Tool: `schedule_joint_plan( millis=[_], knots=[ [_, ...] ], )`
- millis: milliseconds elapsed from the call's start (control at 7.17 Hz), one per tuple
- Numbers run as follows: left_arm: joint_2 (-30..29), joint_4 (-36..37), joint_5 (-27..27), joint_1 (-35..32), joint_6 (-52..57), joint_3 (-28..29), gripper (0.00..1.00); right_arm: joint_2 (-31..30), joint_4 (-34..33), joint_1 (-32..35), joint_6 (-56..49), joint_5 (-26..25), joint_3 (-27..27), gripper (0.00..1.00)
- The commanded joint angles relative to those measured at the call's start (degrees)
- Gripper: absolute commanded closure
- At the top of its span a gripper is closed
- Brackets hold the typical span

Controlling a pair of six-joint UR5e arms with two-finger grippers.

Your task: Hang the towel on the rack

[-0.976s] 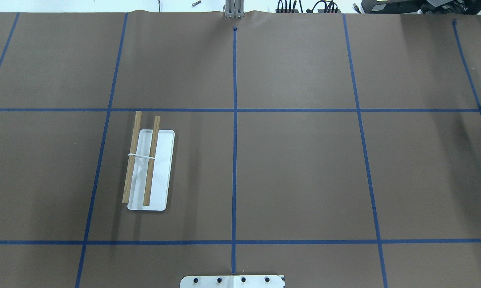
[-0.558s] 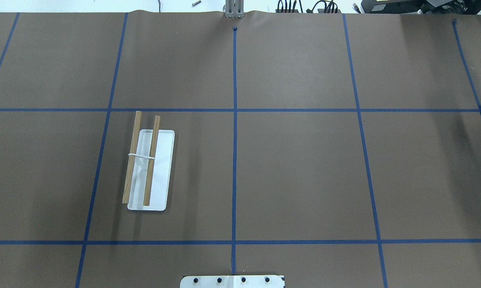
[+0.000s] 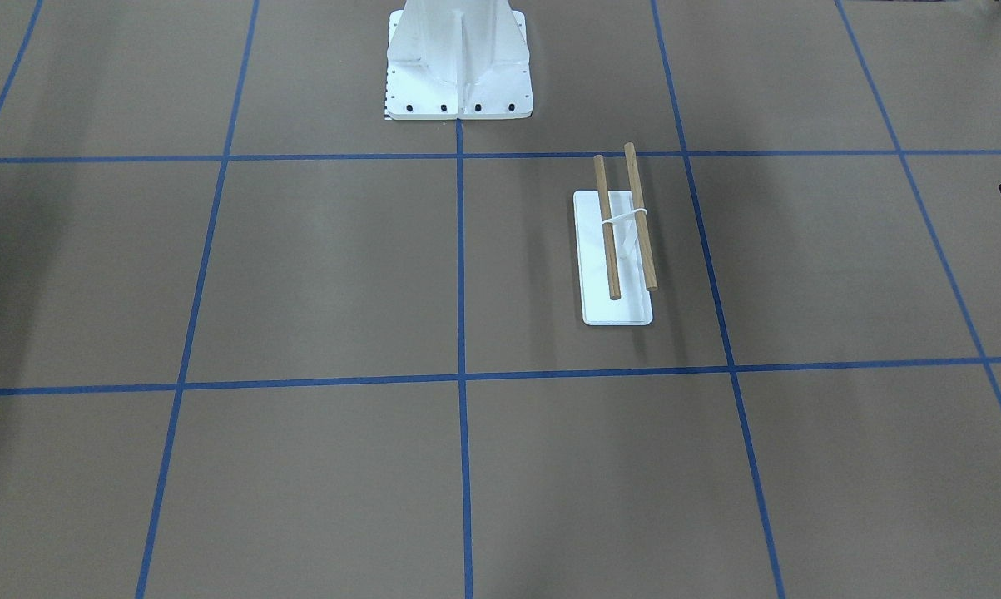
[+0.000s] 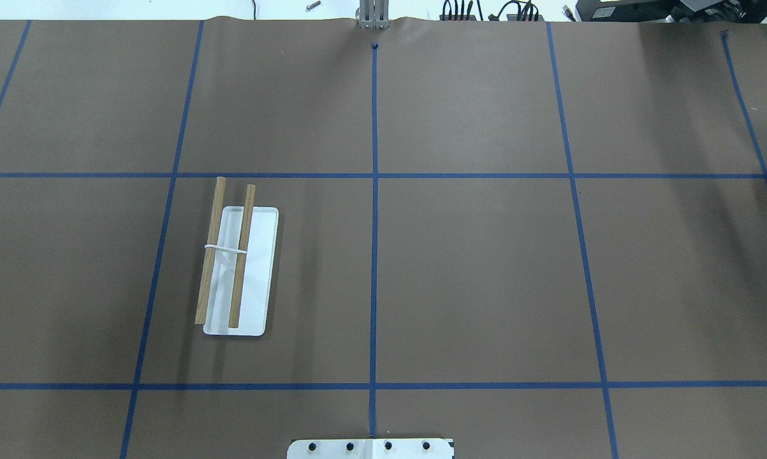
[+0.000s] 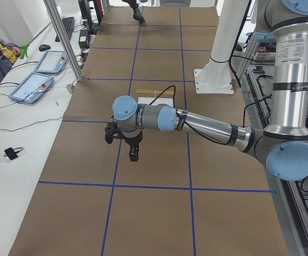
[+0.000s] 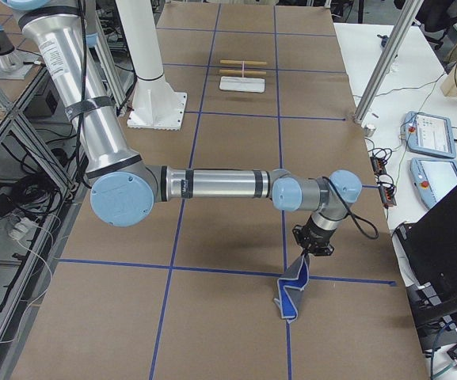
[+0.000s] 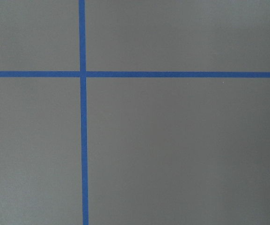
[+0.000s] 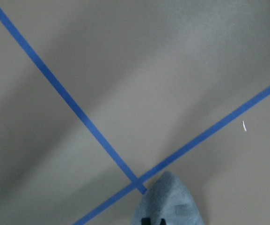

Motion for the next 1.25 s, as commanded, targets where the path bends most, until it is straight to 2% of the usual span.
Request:
schedule_joint_plan(
  millis=[0,279,418,558,697,836,1115],
  knots=[
    [-0.5,-0.2,0.0,0.1,0.0,0.0,0.02,-0.1,-16.3,0.8,38.3,0.3,19.7,1.0],
    [-0.6,-3.8,0.1,0.0,-0.1,0.1,0.02,-0.8,-19.4,0.9,69.5,4.2,29.8,1.0],
    [-0.6,-5.7,0.0,0.1,-0.1,0.2,0.02,-1.5,-19.7,0.8,81.0,5.6,34.0,1.0],
    [-0.7,-9.2,-0.5,0.1,-0.2,0.2,0.02,-1.5,-19.6,0.8,93.3,8.2,36.7,1.0],
    [-1.8,-13.5,-0.5,0.2,-5.0,0.6,0.02,-0.7,-18.9,-0.7,108.9,9.4,38.5,1.0],
    [-4.9,-18.0,-0.6,0.3,-13.7,2.8,0.02,0.0,-18.2,-4.5,121.1,8.0,41.6,1.0],
    [-8.2,-30.7,-0.6,3.2,-27.9,6.9,0.02,5.0,-17.0,-14.9,141.8,-0.9,43.7,1.0]
  ],
)
